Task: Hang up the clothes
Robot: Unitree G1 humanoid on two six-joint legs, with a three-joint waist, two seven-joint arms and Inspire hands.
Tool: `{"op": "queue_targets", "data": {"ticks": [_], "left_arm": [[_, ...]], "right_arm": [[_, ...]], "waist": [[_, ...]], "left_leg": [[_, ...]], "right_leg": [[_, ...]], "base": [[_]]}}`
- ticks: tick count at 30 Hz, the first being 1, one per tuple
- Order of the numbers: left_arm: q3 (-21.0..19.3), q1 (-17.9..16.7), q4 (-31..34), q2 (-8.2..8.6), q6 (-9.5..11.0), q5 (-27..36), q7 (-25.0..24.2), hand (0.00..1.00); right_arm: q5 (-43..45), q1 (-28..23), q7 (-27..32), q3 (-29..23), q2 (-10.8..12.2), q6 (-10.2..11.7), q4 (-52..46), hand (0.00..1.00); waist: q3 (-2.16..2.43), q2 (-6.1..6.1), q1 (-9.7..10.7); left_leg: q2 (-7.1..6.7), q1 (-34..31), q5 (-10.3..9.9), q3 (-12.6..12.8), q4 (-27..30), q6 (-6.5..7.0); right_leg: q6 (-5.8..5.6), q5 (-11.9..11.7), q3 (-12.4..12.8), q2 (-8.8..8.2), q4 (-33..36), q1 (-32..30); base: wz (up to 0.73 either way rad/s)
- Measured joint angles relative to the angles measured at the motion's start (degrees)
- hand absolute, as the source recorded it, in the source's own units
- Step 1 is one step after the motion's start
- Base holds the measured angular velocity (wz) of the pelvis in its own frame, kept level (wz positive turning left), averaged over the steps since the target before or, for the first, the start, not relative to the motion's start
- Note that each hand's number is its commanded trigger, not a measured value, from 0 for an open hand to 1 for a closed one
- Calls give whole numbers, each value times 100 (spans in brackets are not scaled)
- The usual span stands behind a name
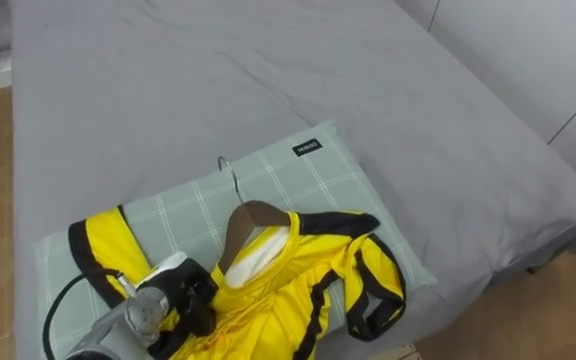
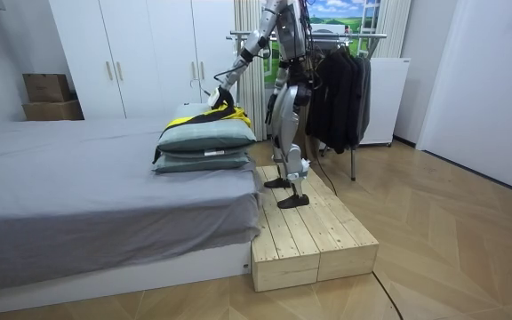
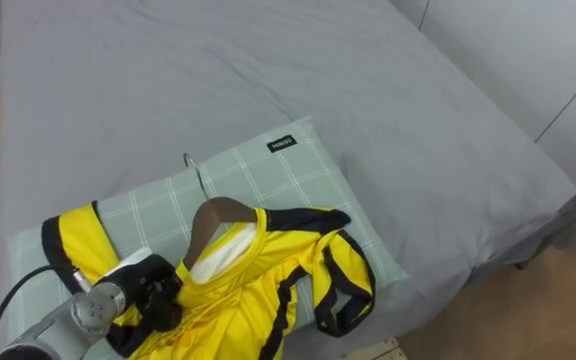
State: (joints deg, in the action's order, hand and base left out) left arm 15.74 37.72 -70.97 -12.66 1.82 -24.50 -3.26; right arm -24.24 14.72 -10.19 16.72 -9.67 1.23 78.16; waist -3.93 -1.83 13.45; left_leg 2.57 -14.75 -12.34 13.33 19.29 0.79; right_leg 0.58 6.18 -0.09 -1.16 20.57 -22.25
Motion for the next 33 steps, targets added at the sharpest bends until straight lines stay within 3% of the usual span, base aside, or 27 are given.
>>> {"op": "queue_targets", "data": {"ticks": [5, 8, 9, 14, 15, 19, 25, 30, 33], "left_arm": [[-334, -4, 299, -4, 125, -53, 293, 100], [-439, -113, 740, -62, 127, -134, 368, 100], [-439, -172, 923, -82, 127, -134, 439, 100], [-435, -521, 1632, -188, 115, -339, 520, 100], [-434, -713, 1966, -221, 110, -444, 520, 100], [-439, -1096, 2827, -318, 80, -682, 506, 100], [-462, -1401, 4355, -947, -44, -885, 523, 100], [-699, -1782, 5461, -1024, -91, -890, 674, 100], [-812, -1965, 5732, -1024, -102, -883, 680, 100]], "right_arm": [[172, -84, -1, -100, -11, 14, 7, 0], [190, -215, -2, -248, -43, 13, 36, 0], [188, -269, -8, -266, -80, 13, 34, 0], [153, -510, -45, -416, -196, 8, 34, 0], [135, -614, -45, -480, -234, 7, 28, 0], [102, -907, -64, -883, -327, 9, 43, 0], [100, -1140, -60, -1169, -414, -6, 119, 0], [77, -1235, -49, -1180, -418, -48, 161, 0], [82, -1247, -48, -1185, -401, -99, 189, 0]], "waist": [[21, -16, -119], [63, -36, -206], [115, -52, -253], [215, -126, -289], [276, -164, -300], [363, -255, -444], [363, -254, -631], [351, -235, -749], [331, -205, -759]], "left_leg": [[-2, 52, 1, -27, -44, 1], [4, 145, 1, -100, -66, 0], [3, 170, 1, -100, -78, 0], [0, 517, 2, -278, -220, -2], [0, 629, 2, -312, -294, -2], [-17, 870, 2, -376, -427, -2], [-22, 1169, 23, -460, -590, -20], [-23, 1468, 21, -489, -715, -22], [-29, 1637, 23, -553, -804, -25]], "right_leg": [[-1, -2, -15, 5, -44, 68], [-3, -1, -51, 22, -114, 208], [-3, -1, -52, 22, -127, 231], [-13, -1, -217, 25, -412, 736], [-23, -11, -255, 29, -509, 875], [-40, -21, -338, 20, -668, 1157], [-42, -3, -447, 18, -797, 1476], [-51, 49, -477, 31, -926, 1791], [-59, 72, -522, 35, -1013, 1981]], "base": [[2], [7], [0], [17], [19], [9], [8], [5], [7]]}}
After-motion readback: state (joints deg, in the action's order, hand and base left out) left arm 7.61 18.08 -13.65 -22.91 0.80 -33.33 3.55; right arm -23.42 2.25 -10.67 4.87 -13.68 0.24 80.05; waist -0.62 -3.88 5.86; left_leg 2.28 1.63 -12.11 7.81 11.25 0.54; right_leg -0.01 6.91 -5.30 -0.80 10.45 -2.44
